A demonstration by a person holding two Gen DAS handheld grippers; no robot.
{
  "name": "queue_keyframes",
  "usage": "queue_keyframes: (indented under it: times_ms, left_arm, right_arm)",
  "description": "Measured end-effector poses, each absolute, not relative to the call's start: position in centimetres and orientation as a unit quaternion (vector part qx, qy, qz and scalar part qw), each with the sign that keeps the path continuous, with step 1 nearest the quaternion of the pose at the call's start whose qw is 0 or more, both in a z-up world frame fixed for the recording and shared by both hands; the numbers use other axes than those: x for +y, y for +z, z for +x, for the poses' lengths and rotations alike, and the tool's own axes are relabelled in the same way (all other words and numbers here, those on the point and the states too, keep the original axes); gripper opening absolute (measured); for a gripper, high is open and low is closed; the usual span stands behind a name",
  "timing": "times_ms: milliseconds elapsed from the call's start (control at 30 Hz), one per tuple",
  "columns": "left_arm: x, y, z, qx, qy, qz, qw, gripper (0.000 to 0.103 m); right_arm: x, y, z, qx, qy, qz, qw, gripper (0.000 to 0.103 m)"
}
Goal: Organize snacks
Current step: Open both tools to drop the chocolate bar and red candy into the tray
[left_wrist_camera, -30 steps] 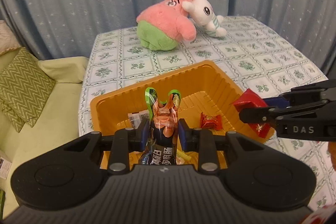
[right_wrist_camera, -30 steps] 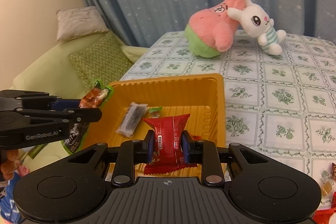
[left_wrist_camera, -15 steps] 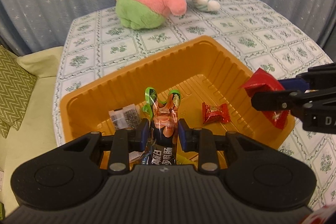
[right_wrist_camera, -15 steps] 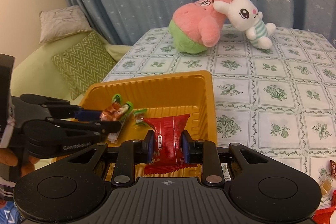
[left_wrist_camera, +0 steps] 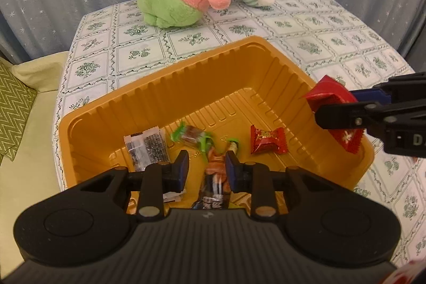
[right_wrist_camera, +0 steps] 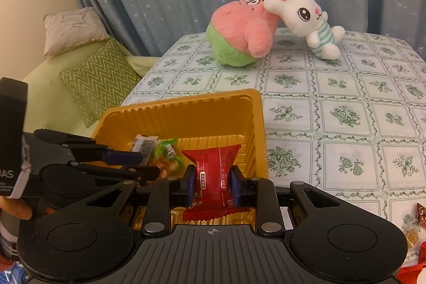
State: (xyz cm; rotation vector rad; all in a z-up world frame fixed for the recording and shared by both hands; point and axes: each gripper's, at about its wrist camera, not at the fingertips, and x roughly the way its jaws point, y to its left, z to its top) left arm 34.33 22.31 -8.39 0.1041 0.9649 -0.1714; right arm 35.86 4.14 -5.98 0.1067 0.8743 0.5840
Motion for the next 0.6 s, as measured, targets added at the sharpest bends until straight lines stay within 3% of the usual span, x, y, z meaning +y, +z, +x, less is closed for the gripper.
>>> queue_keyframes:
  times_ms: [600]
  left_arm:
    - [26.1,-6.4,33.7,0.460,-0.024,-0.002,0.887,0.036]
  right_arm:
    - [6.3,-7.2,39.1,0.414,0.295,0.033,0.861,0.027]
